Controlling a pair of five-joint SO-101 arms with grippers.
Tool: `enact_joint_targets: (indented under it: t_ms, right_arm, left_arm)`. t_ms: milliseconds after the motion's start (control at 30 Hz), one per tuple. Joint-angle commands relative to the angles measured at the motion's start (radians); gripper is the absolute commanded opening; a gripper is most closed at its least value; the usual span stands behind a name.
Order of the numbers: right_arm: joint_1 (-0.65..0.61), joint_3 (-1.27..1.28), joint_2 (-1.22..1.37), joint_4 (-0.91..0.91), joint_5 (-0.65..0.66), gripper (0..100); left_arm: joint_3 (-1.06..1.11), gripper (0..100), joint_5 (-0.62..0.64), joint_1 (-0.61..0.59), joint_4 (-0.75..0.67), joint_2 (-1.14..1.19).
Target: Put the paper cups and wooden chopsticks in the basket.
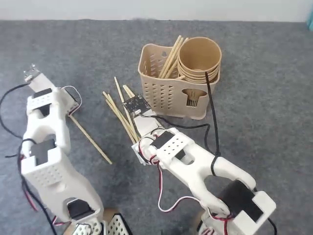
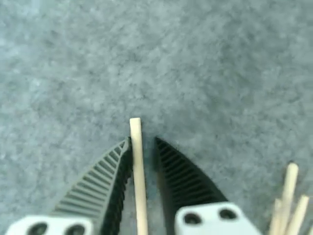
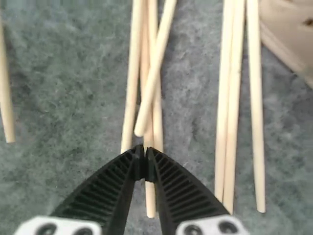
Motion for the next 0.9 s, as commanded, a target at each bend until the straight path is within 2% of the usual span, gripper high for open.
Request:
enact_joint_targets:
  t_ms: [0,233,433,567,667,733,867]
  right_arm:
    - [0.019,-0.014,-0.071,0.024,-0.005,0.9]
    - [0.013,-0.008,-0.217,0.076,-0.006,0.9]
    - [0.019,-0.008,-0.265,0.01,-0.012,0.9]
    - [0.019,-0.014,-0.183,-0.101,-0.012,1.5]
    - [0.019,-0.015,-0.102,-0.222,-0.012,9.0]
    - [0.019,-0.025,-0.051,-0.306,-0.012,13.9]
    - [0.022,-0.163,0.077,-0.346,-0.012,14.7]
  left_arm:
    - [-0.036,1,0.0,-0.002,0.058,-0.021]
    - [0.033,1,-0.003,-0.038,0.057,-0.143]
    - [0.321,1,-0.005,-0.025,-0.173,-0.437]
    - [0.536,1,-0.063,0.031,-0.29,-0.678]
    - [0.636,1,-0.074,0.06,-0.321,-0.815]
    - [0.667,1,-0.074,0.061,-0.325,-0.867]
    - [0.71,1,-0.075,0.043,-0.394,-0.887]
